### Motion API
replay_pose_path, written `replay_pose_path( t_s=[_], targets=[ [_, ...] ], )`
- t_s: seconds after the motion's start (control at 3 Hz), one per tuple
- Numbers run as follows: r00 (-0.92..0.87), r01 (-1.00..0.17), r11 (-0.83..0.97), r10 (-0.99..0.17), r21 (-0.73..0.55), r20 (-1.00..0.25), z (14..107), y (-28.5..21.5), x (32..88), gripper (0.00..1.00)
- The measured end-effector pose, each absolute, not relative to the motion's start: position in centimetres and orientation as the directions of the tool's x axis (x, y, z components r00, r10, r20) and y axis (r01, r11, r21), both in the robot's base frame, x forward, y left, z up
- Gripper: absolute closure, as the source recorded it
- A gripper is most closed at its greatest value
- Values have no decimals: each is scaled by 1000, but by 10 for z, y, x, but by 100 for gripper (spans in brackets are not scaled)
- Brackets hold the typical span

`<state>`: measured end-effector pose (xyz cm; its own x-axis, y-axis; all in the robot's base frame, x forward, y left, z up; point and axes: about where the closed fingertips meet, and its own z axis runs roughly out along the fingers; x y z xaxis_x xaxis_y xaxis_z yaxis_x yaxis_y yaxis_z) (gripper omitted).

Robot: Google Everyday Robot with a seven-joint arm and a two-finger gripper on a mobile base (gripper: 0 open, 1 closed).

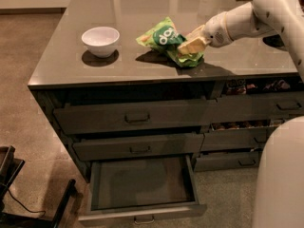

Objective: Pick green rice chip bag from bottom drawer and place on counter

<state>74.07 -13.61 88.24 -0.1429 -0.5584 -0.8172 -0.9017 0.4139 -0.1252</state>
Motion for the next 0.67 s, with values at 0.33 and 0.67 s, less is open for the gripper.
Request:
replay_pose_path(
  t_s=[0.33, 0.67],
  targets=[
    [-143, -902, 414, -558, -125, -817, 882, -136, 741, 35],
    [-143, -902, 414, -558, -125, -817, 882, -136, 741, 12]
  ],
)
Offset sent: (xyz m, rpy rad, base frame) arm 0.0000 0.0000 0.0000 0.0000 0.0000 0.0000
